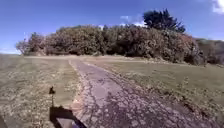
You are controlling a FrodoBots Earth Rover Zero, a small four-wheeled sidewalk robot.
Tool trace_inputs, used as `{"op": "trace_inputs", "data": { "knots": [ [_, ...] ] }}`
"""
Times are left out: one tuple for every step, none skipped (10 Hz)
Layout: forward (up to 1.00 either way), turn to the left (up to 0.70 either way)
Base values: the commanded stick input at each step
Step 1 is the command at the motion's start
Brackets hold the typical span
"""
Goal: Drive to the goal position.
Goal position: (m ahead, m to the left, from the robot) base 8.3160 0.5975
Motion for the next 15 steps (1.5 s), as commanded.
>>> {"op": "trace_inputs", "data": {
  "knots": [
    [0.7,0.0],
    [0.7,0.0],
    [0.7,0.0],
    [0.7,0.0],
    [0.7,0.0],
    [0.7,0.0],
    [0.7,0.0],
    [0.7,0.0],
    [0.7,0.0],
    [0.7,0.0],
    [0.7,0.0],
    [0.7,0.0],
    [0.7,0.14],
    [0.7,0.29],
    [0.7,0.35]
  ]
}}
